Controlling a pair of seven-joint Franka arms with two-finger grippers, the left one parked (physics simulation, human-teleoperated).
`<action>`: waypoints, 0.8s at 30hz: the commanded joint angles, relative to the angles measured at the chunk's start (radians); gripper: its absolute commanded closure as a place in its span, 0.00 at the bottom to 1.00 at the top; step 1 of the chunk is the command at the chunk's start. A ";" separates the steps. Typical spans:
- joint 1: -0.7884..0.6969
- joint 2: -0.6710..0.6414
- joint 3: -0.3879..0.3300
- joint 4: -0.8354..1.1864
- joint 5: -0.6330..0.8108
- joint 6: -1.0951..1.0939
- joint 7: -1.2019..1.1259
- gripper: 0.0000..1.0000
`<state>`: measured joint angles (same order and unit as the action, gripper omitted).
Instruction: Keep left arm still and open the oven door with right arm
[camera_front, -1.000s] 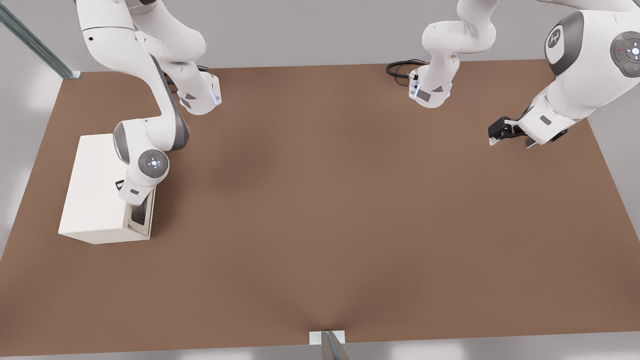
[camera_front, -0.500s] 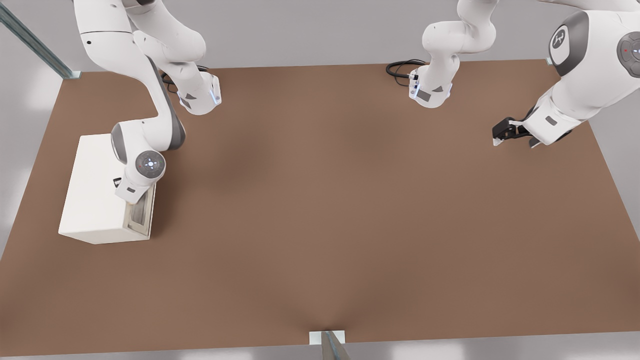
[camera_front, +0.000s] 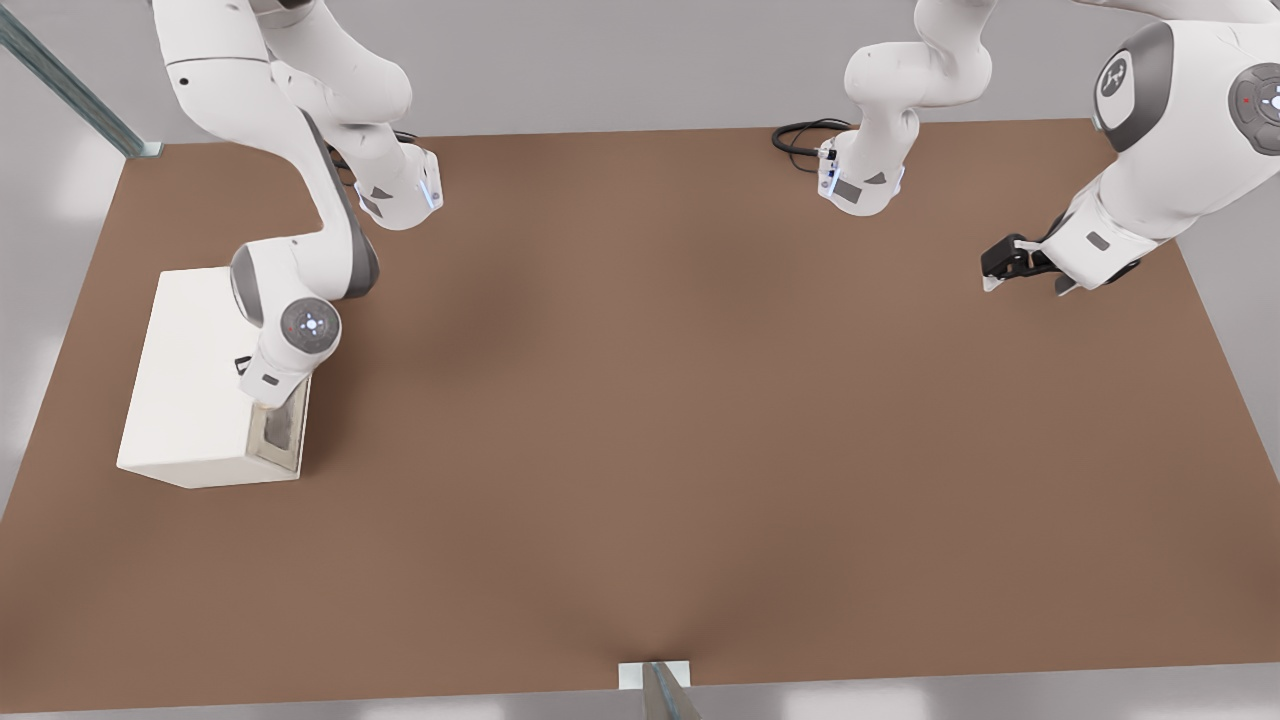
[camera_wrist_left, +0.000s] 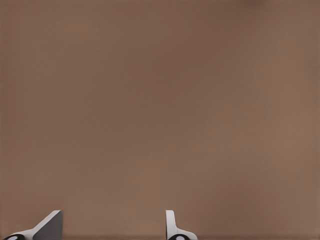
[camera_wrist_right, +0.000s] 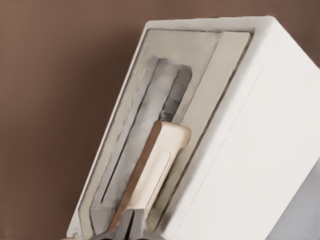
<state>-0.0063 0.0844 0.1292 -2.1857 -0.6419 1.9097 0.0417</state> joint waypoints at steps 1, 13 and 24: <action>0.126 0.001 0.001 0.017 0.059 -0.057 0.116 0.79; -0.046 0.041 -0.008 0.706 0.602 -0.578 -0.092 0.00; -0.049 -0.031 -0.008 0.586 0.601 -0.512 -0.083 0.00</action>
<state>-0.0547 0.0574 0.1206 -1.5966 -0.0484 1.4035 0.0087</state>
